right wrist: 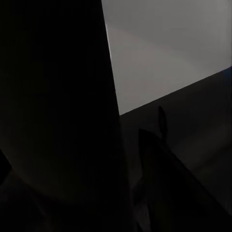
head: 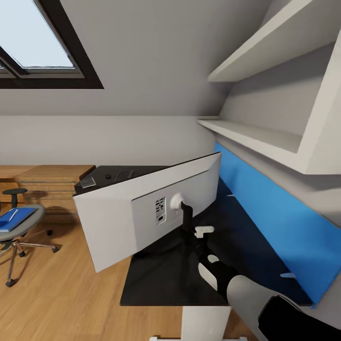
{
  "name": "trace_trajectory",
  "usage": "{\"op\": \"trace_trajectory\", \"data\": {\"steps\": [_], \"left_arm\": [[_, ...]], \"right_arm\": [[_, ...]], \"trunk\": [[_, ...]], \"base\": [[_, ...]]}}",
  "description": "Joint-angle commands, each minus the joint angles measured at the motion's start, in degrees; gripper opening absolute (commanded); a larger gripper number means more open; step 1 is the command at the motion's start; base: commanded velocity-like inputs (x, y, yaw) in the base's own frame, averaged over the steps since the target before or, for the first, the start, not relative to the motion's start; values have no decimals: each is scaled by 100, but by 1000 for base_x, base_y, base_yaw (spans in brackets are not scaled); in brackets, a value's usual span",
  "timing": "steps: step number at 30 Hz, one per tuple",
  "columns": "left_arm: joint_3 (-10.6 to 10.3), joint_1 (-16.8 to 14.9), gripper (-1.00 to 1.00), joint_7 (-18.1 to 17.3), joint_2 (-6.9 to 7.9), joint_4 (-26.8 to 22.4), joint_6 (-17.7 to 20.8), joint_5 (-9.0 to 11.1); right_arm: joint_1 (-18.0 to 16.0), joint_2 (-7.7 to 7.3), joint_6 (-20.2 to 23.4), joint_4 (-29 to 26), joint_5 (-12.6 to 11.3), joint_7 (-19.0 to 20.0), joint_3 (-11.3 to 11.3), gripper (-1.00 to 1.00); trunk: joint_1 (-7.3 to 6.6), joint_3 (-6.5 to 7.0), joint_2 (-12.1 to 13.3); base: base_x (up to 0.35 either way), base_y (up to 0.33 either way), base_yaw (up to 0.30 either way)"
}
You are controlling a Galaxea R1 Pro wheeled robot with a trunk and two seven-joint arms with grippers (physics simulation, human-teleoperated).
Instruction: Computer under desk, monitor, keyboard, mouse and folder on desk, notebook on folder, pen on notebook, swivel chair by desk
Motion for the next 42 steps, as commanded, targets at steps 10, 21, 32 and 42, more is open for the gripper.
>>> {"op": "trace_trajectory", "data": {"steps": [10, 21, 32, 42], "left_arm": [[-50, 3, 100, 34, 2, -13, -13, 36], [-45, 3, 100, 35, 2, -13, 0, 36], [-41, 3, 100, 36, 2, -13, 2, 36], [-41, 3, 100, 43, 2, -13, 5, 43]], "right_arm": [[-8, -2, -21, 1, -52, -37, 106, -100], [-5, -4, -25, -1, -52, -37, 110, -100], [-6, -18, -25, -17, -52, -38, 115, -100], [-6, -20, -27, -25, -52, -29, 118, -100]], "trunk": [[0, -5, -4], [0, -5, -4], [0, -5, -4], [0, -5, -4]], "base": [[0, -218, 0], [0, -185, 0], [0, -5, 0], [0, 0, 0]]}}
